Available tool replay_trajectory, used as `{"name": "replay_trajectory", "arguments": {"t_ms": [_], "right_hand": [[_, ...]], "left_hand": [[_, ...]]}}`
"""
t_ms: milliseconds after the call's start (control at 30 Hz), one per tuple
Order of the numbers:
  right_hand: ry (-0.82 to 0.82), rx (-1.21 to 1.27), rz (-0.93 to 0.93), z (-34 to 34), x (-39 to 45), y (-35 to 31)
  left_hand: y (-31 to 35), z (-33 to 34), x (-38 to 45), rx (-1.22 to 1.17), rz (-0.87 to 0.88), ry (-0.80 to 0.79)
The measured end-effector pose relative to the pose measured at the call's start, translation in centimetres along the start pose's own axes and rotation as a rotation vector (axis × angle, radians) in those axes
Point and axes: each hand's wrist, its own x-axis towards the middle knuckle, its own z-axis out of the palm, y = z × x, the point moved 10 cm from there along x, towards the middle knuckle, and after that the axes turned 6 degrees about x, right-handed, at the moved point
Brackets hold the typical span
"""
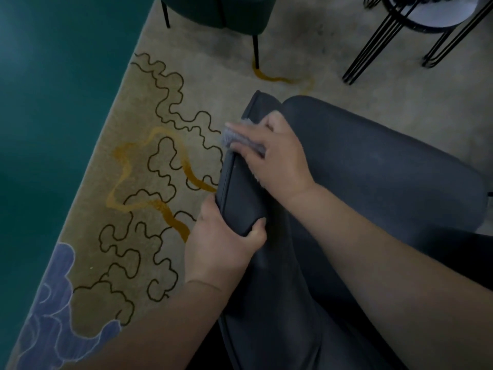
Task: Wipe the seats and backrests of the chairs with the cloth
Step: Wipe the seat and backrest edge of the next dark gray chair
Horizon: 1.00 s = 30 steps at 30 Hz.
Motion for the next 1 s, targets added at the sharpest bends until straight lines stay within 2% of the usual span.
{"name": "replay_trajectory", "arguments": {"t_ms": [133, 267, 333, 467, 533, 667, 767, 900, 1000], "right_hand": [[0.010, -0.009, 0.081, -0.5, 1.4, 0.8], [-0.188, 0.041, -0.068, 0.7, -2.9, -2.1], [-0.235, 0.006, -0.083, 1.0, -2.4, -2.2], [-0.058, -0.046, 0.025, -0.4, 1.6, 0.0], [-0.024, -0.005, 0.069, -0.4, 0.7, 0.4], [-0.055, 0.055, -0.061, 0.0, -3.7, -1.8], [-0.031, -0.017, -0.084, -0.2, -1.8, -1.2], [0.121, 0.126, 0.165, -1.6, 1.6, 3.5], [0.145, 0.153, 0.131, -1.7, -1.4, 3.1]], "left_hand": [[0.2, 0.2, -0.1, -0.025, 0.011, -0.006], [0.2, 0.0, -0.1, 0.001, 0.015, -0.007], [0.1, 0.0, -0.1, -0.001, 0.012, -0.009], [0.2, 0.1, -0.1, -0.012, 0.028, 0.000], [0.2, 0.2, -0.1, -0.012, 0.036, -0.002], [0.1, 0.0, 0.0, -0.010, 0.026, -0.001], [0.1, 0.0, -0.1, -0.001, 0.005, -0.001], [0.1, 0.1, 0.0, 0.006, 0.010, 0.002], [0.2, 0.2, 0.0, -0.001, 0.005, -0.002]]}}
